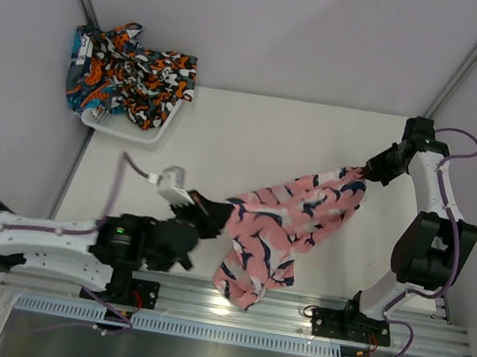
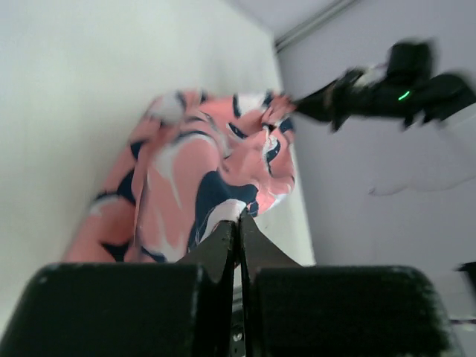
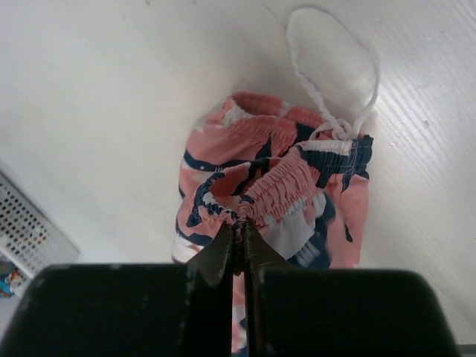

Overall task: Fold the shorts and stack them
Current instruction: Flatten the shorts out

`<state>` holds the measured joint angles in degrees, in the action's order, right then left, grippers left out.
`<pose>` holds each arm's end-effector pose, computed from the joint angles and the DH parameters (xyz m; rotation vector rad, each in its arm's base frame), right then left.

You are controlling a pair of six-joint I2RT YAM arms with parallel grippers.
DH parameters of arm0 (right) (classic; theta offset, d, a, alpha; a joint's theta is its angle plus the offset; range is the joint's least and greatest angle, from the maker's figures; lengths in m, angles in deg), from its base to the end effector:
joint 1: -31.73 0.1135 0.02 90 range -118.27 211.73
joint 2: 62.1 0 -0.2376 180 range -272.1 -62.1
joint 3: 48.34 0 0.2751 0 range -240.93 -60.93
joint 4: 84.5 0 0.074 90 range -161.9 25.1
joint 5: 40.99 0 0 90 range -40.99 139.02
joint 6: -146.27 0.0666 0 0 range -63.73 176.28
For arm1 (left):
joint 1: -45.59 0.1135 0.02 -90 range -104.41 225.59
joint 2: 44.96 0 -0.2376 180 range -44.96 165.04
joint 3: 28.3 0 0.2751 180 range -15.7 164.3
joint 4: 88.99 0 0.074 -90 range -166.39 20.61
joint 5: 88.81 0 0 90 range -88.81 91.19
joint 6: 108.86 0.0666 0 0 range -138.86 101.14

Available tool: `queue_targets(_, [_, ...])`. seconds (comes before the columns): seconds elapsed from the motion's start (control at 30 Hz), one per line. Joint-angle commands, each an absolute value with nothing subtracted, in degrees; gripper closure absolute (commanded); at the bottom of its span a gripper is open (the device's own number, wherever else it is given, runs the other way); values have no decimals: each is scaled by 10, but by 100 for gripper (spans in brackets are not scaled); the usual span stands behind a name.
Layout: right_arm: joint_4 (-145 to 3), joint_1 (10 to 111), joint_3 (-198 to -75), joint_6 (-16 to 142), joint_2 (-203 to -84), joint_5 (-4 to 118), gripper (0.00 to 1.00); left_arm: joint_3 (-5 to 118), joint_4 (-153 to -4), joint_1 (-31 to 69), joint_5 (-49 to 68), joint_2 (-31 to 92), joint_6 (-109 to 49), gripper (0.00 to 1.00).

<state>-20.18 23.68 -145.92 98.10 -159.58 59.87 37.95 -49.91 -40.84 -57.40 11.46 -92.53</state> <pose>0.3846 -0.0417 0.2240 1.0988 2.5039 0.4304 0.0726 -0.2505 0.3053 -0.3938 1.8814 -0.8771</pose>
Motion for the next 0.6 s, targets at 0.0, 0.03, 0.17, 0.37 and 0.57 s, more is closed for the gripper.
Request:
queue_targets(0.0, [-181, 234, -1489, 937, -1557, 657, 100, 367, -490, -376, -605, -67, -711, 100])
queue_targets(0.03, [-181, 233, -1487, 936, -1551, 667, 100, 372, -507, -372, -597, -105, -624, 100])
queue_targets(0.17, [-244, 221, -1445, 955, -1505, 730, 100, 438, -482, -366, -611, -192, -514, 100])
queue_targets(0.37, [-582, 190, -1261, 1098, -1450, 941, 100, 570, -455, -366, -630, -135, -387, 100])
queue_targets(0.57, [-414, 222, -1427, 1025, -1499, 877, 100, 614, -397, -365, -604, -86, -428, 100])
